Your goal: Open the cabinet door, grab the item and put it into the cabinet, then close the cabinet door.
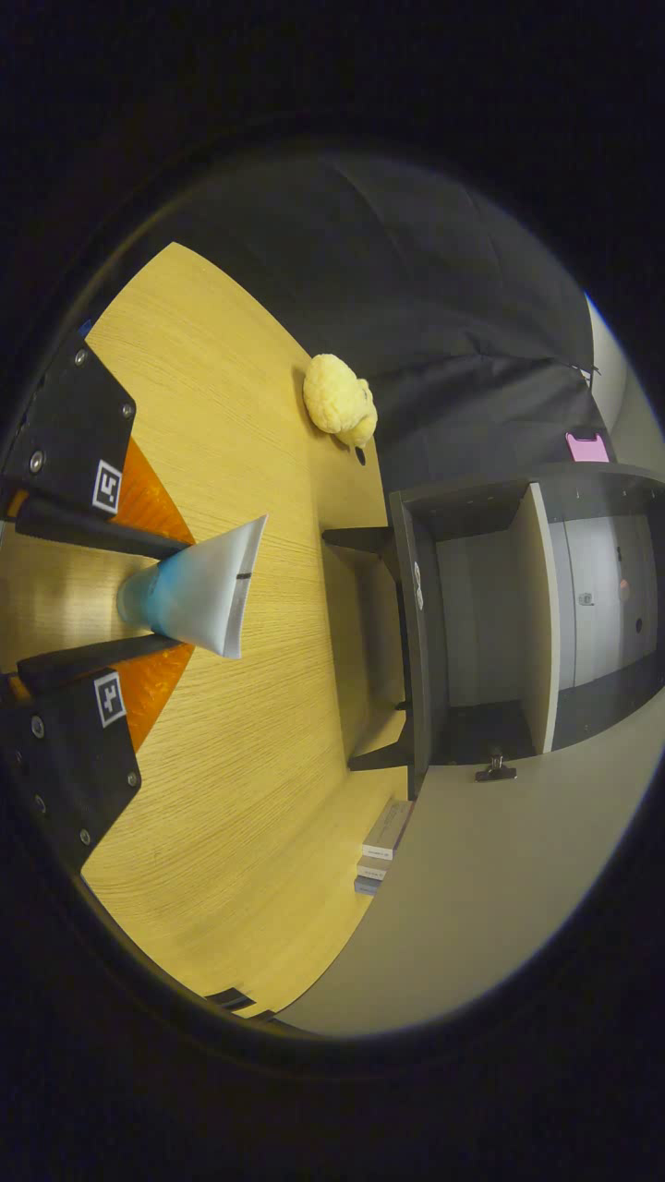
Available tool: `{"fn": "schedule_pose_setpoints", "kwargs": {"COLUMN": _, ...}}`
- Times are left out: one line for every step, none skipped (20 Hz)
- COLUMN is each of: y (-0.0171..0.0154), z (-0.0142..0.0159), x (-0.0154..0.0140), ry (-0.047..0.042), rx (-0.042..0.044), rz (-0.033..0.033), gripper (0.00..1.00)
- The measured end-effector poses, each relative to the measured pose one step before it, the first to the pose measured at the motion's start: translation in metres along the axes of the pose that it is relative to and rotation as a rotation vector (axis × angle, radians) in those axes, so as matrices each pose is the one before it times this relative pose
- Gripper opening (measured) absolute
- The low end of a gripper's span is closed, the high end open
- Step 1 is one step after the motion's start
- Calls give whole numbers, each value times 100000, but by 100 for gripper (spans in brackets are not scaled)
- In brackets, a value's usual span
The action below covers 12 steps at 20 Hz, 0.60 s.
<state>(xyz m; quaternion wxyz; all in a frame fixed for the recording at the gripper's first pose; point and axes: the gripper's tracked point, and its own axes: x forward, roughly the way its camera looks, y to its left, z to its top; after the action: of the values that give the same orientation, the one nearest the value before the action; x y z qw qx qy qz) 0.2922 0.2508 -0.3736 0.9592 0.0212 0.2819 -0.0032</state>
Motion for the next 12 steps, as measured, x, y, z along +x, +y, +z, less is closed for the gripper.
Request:
{"fn": "schedule_pose_setpoints", "kwargs": {"y": 11, "z": 91, "x": -31, "ry": -466, "rx": -1329, "rz": 353, "gripper": 48}}
{"fn": "schedule_pose_setpoints", "kwargs": {"y": -69, "z": 237, "x": -171, "ry": -830, "rx": -1155, "rz": 381, "gripper": 48}}
{"fn": "schedule_pose_setpoints", "kwargs": {"y": -12, "z": 277, "x": -136, "ry": -820, "rx": -956, "rz": 324, "gripper": 48}}
{"fn": "schedule_pose_setpoints", "kwargs": {"y": -91, "z": 433, "x": -270, "ry": -575, "rx": -643, "rz": 191, "gripper": 48}}
{"fn": "schedule_pose_setpoints", "kwargs": {"y": -23, "z": 530, "x": -181, "ry": -919, "rx": -593, "rz": 78, "gripper": 48}}
{"fn": "schedule_pose_setpoints", "kwargs": {"y": -122, "z": 693, "x": -148, "ry": -397, "rx": -438, "rz": -149, "gripper": 48}}
{"fn": "schedule_pose_setpoints", "kwargs": {"y": -164, "z": 647, "x": -60, "ry": -143, "rx": -247, "rz": -199, "gripper": 48}}
{"fn": "schedule_pose_setpoints", "kwargs": {"y": -174, "z": 858, "x": -219, "ry": -768, "rx": 514, "rz": 26, "gripper": 48}}
{"fn": "schedule_pose_setpoints", "kwargs": {"y": -54, "z": 917, "x": -203, "ry": -795, "rx": 337, "rz": -62, "gripper": 48}}
{"fn": "schedule_pose_setpoints", "kwargs": {"y": -150, "z": 940, "x": -212, "ry": -488, "rx": -113, "rz": -95, "gripper": 48}}
{"fn": "schedule_pose_setpoints", "kwargs": {"y": -140, "z": 1053, "x": -186, "ry": -516, "rx": -256, "rz": -163, "gripper": 48}}
{"fn": "schedule_pose_setpoints", "kwargs": {"y": -102, "z": 1133, "x": -209, "ry": -681, "rx": 185, "rz": 274, "gripper": 48}}
